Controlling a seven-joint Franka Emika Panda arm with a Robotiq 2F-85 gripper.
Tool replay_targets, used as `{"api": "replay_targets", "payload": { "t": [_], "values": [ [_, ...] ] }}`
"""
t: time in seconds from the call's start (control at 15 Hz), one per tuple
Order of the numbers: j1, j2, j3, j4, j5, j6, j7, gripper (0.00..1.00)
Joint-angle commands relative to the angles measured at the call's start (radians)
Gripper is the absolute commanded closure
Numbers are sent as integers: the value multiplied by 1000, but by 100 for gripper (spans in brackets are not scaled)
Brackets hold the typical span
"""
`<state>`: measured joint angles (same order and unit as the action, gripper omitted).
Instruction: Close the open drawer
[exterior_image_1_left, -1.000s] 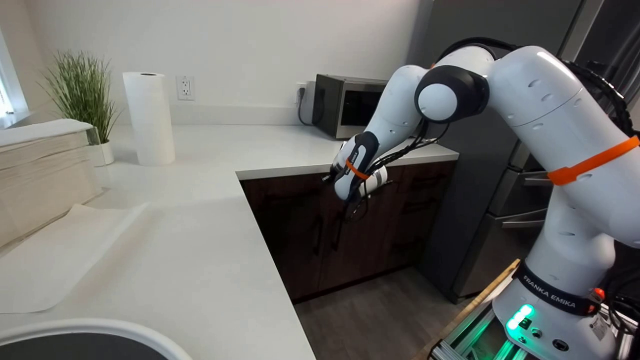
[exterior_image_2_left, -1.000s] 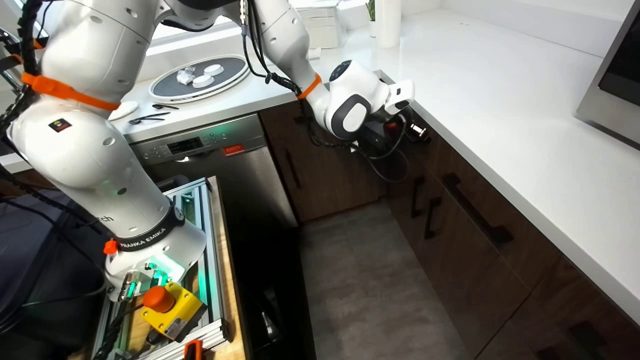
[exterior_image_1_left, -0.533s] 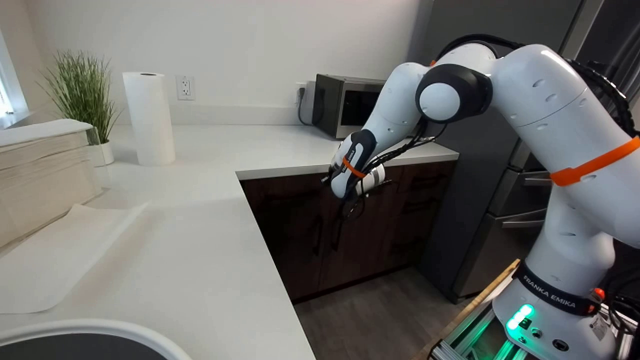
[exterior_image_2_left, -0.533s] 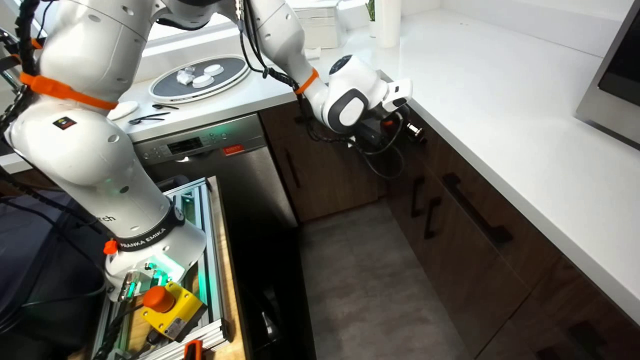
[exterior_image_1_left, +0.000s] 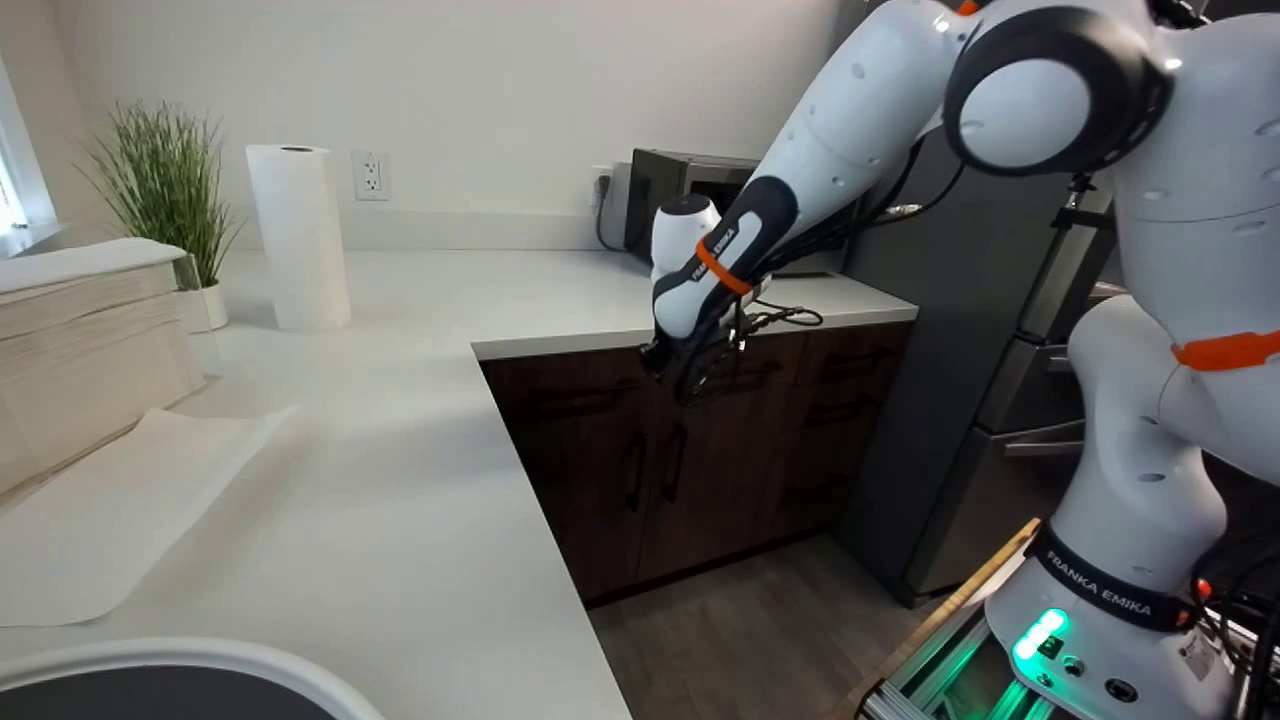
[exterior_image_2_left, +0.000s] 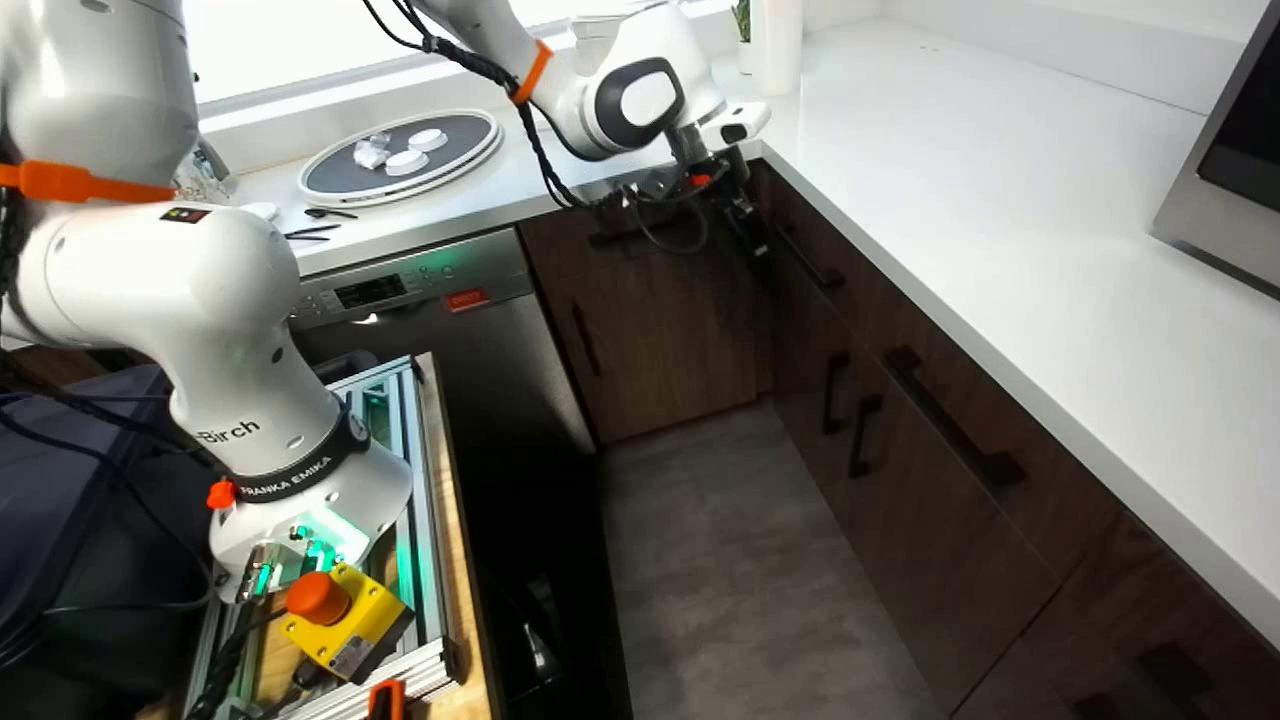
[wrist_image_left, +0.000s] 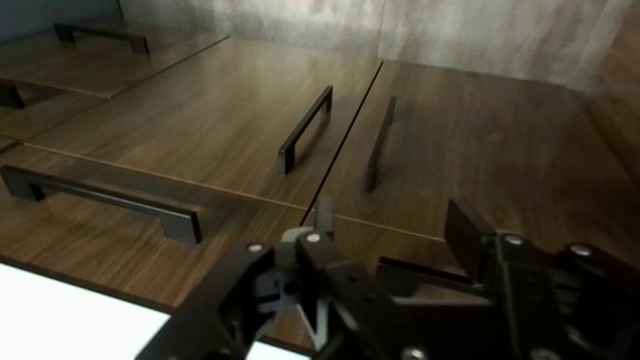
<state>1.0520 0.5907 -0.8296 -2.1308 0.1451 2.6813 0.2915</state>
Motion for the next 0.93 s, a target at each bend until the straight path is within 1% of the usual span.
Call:
{"api": "replay_targets", "payload": {
  "t": [0.0, 0.07, 0.27, 0.33, 0.4, 0.47, 0.53, 0.6, 0.67, 0.73, 0.8, 0.87],
  "values": [
    [146, -223, -89, -42, -40, -275, 47, 7],
    [185, -268, -120, -39, -51, -339, 76, 1],
    [285, -392, -226, -28, -105, -469, 193, 0],
    [182, -486, -122, -25, -214, -494, 291, 0],
    [170, -530, -112, -17, -248, -532, 338, 0],
    [130, -575, -68, -20, -290, -555, 397, 0],
    [72, -625, -11, -18, -332, -590, 447, 0],
    [-4, -678, 63, -33, -361, -587, 469, 0],
    [-94, -555, 151, 10, -303, -562, 399, 0],
    [-152, -592, 204, 8, -312, -571, 412, 0],
    [-180, -619, 227, 3, -313, -573, 413, 0],
    [-193, -638, 236, -3, -311, -573, 413, 0]
  ]
}}
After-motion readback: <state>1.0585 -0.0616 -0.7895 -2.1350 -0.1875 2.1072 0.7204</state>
